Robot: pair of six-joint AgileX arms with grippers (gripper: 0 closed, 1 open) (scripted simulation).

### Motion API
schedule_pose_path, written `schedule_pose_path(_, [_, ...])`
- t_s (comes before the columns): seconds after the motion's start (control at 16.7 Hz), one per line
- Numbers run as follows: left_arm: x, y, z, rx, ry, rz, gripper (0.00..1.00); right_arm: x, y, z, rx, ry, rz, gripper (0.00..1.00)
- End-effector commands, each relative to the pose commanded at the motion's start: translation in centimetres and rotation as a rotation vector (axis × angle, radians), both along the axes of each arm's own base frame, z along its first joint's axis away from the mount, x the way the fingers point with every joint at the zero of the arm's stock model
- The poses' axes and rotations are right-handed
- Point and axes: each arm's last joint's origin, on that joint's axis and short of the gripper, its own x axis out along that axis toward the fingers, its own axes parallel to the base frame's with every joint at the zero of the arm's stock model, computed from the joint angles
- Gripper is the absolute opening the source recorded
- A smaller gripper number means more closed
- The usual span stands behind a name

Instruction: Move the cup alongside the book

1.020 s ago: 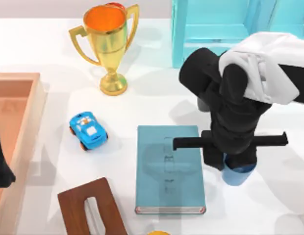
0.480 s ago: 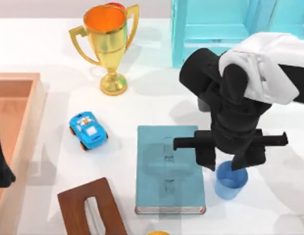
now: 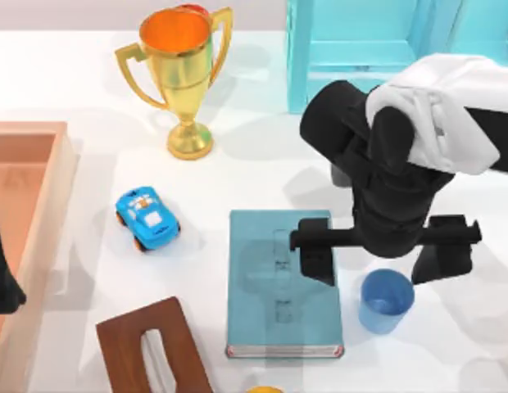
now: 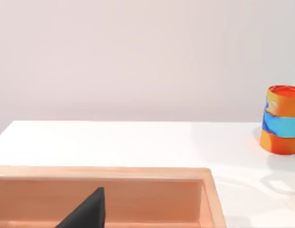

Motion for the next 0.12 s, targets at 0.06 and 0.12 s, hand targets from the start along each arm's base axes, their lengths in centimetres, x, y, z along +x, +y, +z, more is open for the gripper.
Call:
schedule_pose_path(0.06, [0.00, 0.00, 0.00, 0.000, 0.000, 0.000, 1.00, 0.00, 0.00, 0.00, 0.000, 0.000, 0.000, 1.00])
schedule_pose_path(0.12, [0.00, 0.00, 0.00, 0.000, 0.000, 0.000, 1.00, 0.00, 0.00, 0.00, 0.000, 0.000, 0.000, 1.00])
